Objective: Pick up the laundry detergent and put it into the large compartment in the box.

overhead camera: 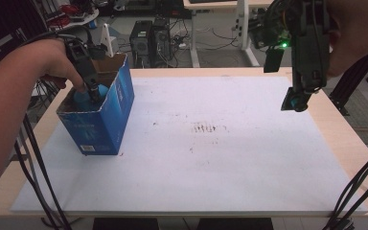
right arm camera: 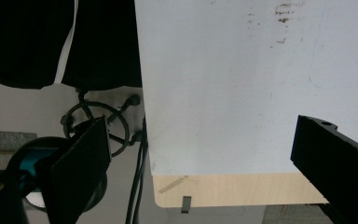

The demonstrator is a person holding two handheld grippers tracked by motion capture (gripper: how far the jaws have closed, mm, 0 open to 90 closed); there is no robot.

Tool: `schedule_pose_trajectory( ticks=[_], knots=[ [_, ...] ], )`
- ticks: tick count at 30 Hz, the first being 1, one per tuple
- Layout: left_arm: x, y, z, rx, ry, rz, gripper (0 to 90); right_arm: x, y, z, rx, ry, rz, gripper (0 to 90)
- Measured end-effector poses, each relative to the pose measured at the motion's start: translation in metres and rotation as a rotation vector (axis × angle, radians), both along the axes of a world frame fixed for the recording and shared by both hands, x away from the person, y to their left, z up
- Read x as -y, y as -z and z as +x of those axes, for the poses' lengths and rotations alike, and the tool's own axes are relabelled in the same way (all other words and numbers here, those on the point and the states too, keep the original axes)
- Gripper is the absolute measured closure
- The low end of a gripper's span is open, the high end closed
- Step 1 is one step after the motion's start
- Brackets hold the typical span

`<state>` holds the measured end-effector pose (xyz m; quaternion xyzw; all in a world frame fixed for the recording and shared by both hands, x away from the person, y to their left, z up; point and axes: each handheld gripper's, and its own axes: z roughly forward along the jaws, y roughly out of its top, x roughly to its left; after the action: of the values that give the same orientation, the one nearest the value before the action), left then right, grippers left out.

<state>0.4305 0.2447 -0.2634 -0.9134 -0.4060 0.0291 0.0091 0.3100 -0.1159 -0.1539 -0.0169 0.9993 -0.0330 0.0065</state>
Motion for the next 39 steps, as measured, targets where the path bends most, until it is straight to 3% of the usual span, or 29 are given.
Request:
schedule_pose_trajectory(
  ticks=[5,9,20,25,32,39],
  knots=[
    [0.001,-0.010,-0.001,0.003,0.015,-0.009,25.2,0.001,0.000,0.000,0.000,0.003,0.000,4.0],
    [0.002,-0.019,-0.003,-0.001,-0.004,-0.031,23.2,0.001,-0.001,0.000,0.000,0.001,-0.001,4.0],
    [0.009,-0.046,-0.007,0.029,0.023,-0.018,18.9,0.002,-0.002,0.000,-0.001,0.003,-0.002,4.0],
    [0.015,-0.059,-0.010,0.047,0.065,-0.002,16.2,0.003,-0.002,0.000,-0.003,0.003,-0.005,4.0],
    [0.031,-0.075,-0.020,0.046,0.154,-0.040,12.6,0.002,-0.001,0.002,-0.004,0.001,-0.003,4.0],
    [0.049,-0.081,-0.028,0.045,0.229,-0.048,10.2,-0.001,0.000,0.002,-0.006,0.002,-0.005,4.0]
  ],
)
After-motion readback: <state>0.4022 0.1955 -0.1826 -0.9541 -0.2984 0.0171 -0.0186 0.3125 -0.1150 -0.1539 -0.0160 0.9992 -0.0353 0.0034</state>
